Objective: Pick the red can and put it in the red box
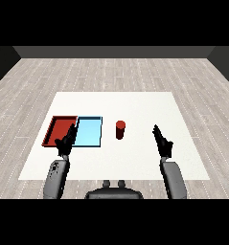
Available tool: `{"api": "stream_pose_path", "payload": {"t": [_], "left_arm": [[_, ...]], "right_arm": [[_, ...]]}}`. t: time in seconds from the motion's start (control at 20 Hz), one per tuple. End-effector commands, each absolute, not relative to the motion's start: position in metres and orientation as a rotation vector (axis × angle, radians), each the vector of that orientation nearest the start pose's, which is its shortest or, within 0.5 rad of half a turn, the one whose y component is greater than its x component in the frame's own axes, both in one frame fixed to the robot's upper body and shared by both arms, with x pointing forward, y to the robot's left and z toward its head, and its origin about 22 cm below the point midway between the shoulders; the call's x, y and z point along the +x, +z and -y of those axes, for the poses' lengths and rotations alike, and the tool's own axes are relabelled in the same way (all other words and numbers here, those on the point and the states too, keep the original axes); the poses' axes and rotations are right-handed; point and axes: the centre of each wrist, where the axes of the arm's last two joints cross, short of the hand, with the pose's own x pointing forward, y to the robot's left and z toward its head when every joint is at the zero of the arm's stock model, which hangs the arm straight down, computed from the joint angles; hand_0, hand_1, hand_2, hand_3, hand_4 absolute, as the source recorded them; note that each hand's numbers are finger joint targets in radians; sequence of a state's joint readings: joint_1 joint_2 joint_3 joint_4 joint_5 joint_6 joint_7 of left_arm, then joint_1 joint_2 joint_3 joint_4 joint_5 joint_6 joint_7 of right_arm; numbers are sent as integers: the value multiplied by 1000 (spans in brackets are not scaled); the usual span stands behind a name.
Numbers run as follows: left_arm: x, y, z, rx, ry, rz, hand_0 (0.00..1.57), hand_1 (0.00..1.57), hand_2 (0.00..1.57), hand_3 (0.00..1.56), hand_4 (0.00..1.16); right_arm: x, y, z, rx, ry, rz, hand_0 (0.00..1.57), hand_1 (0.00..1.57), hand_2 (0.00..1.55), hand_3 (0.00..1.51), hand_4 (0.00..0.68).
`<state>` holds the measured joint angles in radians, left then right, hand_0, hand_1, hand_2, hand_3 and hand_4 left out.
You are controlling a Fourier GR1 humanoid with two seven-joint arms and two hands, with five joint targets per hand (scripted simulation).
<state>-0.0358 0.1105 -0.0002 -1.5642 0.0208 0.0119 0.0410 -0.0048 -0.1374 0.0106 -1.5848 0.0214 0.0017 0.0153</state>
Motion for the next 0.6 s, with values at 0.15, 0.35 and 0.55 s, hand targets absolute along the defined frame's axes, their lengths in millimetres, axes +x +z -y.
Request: {"api": "stream_pose_path", "payload": {"t": [0.15, 0.35, 0.55], "left_arm": [[239, 3, -261, 119, -90, 1520, 0, 0, 0, 0, 0], [250, 42, -244, 9, -27, 1954, 0, 0, 0, 0, 0], [239, 14, -268, 3, -12, 2013, 0, 0, 0, 0, 0]], "right_arm": [[248, 9, 276, -92, 109, 1562, 0, 0, 0, 0, 0], [256, 27, 252, 59, 45, 1870, 0, 0, 0, 0, 0], [241, 17, 288, 65, 32, 1894, 0, 0, 0, 0, 0]]}}
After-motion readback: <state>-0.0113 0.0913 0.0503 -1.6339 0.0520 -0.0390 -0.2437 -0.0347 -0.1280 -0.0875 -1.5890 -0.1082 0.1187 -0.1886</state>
